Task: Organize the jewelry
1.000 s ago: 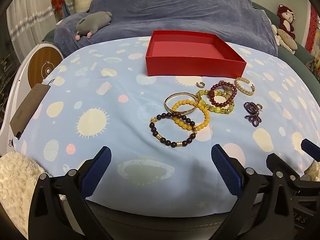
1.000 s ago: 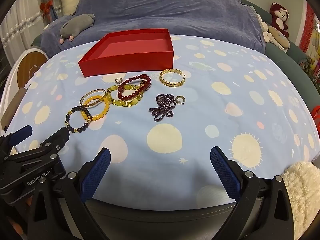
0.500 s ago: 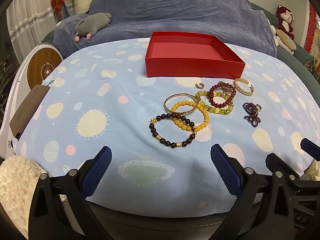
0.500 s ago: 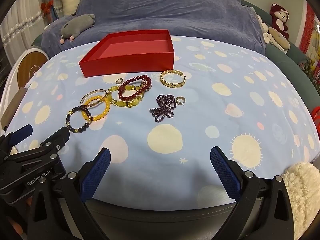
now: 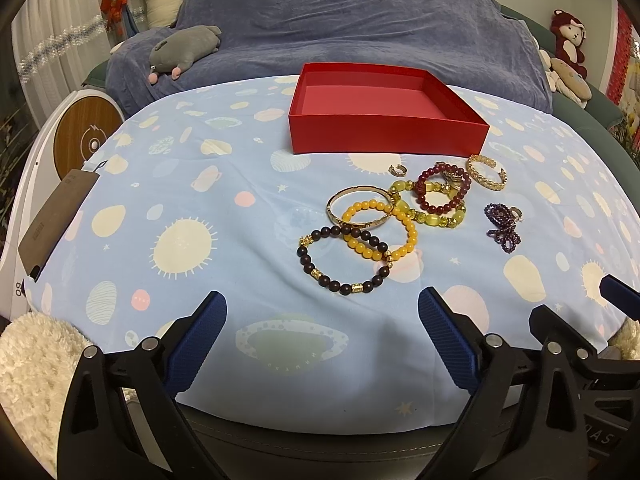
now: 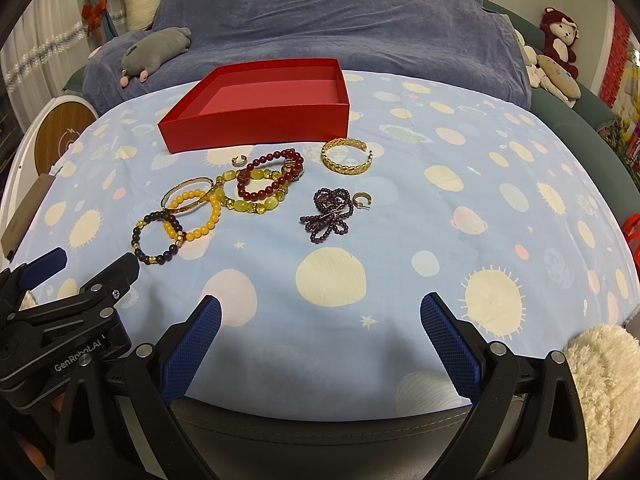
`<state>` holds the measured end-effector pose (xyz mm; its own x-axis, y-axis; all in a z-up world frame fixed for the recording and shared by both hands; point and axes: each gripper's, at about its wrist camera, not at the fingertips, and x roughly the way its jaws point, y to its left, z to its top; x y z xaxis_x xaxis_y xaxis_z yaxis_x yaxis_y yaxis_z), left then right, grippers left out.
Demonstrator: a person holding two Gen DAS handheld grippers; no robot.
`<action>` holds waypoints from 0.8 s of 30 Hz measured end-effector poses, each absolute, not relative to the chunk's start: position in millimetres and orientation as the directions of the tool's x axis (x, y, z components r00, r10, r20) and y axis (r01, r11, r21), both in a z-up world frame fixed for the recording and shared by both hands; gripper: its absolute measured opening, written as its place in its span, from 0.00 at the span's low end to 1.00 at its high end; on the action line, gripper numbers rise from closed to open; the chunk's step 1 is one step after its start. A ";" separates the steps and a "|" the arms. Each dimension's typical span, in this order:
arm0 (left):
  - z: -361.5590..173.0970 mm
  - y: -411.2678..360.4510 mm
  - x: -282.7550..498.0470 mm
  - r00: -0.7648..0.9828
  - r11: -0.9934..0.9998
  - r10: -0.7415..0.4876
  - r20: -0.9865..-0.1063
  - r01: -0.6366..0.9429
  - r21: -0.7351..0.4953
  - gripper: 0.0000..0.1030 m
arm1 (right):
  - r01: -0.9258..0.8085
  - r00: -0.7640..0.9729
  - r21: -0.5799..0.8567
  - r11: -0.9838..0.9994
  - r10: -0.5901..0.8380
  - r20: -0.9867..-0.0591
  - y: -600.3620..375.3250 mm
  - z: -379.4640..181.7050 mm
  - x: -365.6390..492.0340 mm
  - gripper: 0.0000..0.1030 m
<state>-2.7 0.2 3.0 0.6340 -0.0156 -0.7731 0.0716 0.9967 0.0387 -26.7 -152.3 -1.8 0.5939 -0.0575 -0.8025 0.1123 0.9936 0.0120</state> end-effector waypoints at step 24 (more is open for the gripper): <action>1.4 -0.6 -3.2 0.634 0.996 -0.011 -0.773 0.073 0.045 0.89 | 0.111 0.594 0.012 0.994 -0.057 -0.802 -151.6 -1.2 -26.1 0.93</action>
